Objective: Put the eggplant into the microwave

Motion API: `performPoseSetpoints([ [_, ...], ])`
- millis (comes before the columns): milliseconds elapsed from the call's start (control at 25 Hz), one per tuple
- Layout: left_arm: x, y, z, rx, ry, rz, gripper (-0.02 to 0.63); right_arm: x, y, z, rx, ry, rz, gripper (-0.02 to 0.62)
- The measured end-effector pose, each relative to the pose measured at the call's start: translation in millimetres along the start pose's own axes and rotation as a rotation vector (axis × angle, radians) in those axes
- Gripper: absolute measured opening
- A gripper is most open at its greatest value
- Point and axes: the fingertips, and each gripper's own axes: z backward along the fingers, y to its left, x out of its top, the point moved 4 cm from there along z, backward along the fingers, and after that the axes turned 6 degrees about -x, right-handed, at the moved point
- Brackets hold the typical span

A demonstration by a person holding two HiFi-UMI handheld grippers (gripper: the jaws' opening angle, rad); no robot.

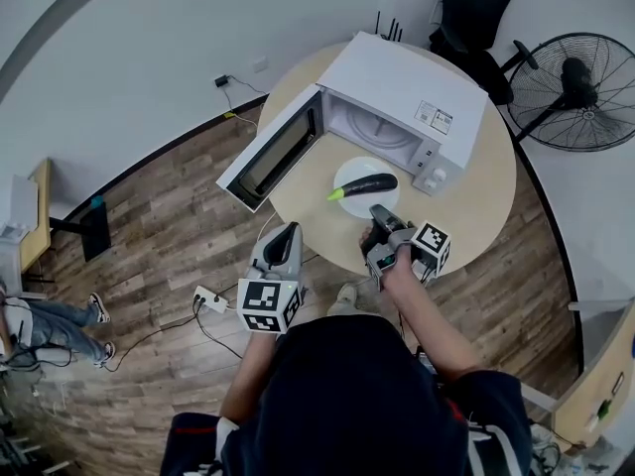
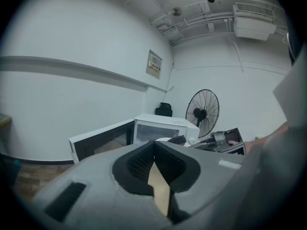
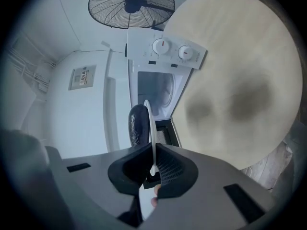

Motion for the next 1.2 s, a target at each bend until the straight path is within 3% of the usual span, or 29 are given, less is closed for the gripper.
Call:
performPoseSetpoints([
  [640, 0, 7, -43, -0.032, 0.039, -0.009, 0.014, 26, -5, -26, -0.01, -0.007, -0.012, 0.02],
  [1200, 10, 45, -93, -0.262, 0.094, -0.057, 0.014, 21, -7, -55, -0.012, -0.175, -0.086, 0.02],
])
